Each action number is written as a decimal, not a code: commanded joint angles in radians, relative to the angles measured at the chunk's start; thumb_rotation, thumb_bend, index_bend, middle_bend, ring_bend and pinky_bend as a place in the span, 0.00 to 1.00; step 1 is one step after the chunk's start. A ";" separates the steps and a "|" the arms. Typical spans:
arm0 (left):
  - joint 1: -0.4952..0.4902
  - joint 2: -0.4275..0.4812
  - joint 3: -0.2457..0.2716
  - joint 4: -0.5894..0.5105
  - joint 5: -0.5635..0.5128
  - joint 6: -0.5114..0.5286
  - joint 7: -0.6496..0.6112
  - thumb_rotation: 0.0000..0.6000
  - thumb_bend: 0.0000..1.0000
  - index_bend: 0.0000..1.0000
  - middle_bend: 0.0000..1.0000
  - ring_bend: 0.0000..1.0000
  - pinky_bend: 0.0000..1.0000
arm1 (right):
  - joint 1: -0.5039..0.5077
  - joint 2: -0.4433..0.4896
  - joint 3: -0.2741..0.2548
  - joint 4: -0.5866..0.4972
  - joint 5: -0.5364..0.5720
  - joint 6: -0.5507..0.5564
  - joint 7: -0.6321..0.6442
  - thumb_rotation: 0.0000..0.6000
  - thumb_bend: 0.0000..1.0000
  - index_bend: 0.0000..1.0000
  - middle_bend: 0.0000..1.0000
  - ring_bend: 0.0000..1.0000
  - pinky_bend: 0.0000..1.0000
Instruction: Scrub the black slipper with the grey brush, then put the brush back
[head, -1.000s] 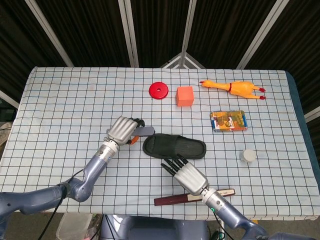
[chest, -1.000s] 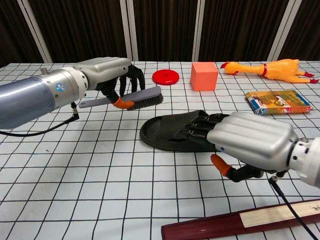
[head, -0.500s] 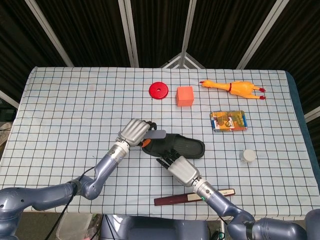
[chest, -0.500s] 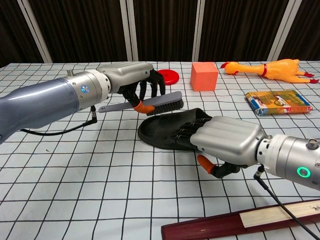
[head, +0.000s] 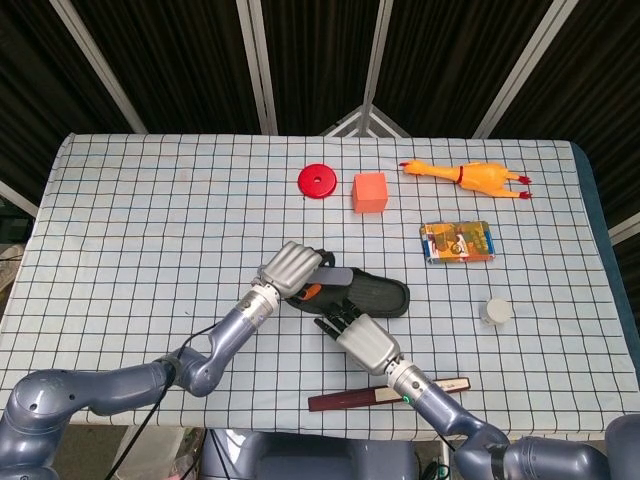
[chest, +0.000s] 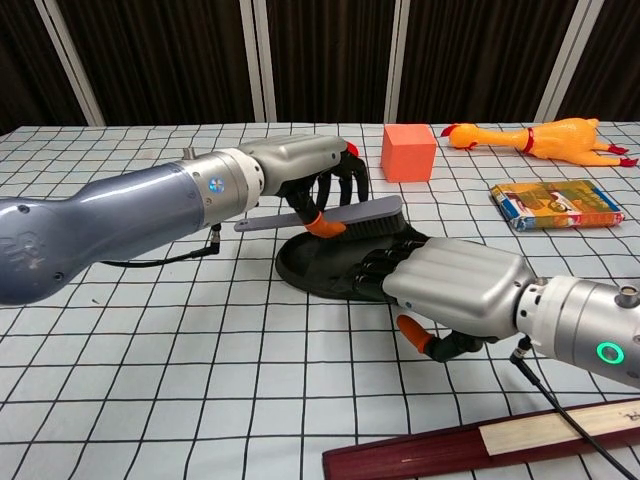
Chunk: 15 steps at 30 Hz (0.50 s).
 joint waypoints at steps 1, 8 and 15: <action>-0.009 -0.007 0.000 0.009 -0.001 -0.004 -0.008 1.00 0.51 0.52 0.60 0.49 0.56 | 0.004 -0.001 -0.005 -0.006 0.006 0.008 -0.009 1.00 0.80 0.05 0.10 0.05 0.13; 0.003 0.057 0.025 -0.048 -0.026 -0.023 0.005 1.00 0.51 0.51 0.60 0.49 0.56 | 0.012 -0.002 -0.017 -0.011 0.029 0.028 -0.028 1.00 0.81 0.05 0.10 0.05 0.13; 0.001 0.172 0.057 -0.148 -0.190 -0.080 0.096 1.00 0.51 0.51 0.60 0.49 0.56 | 0.019 -0.003 -0.027 -0.013 0.043 0.052 -0.028 1.00 0.81 0.05 0.10 0.05 0.13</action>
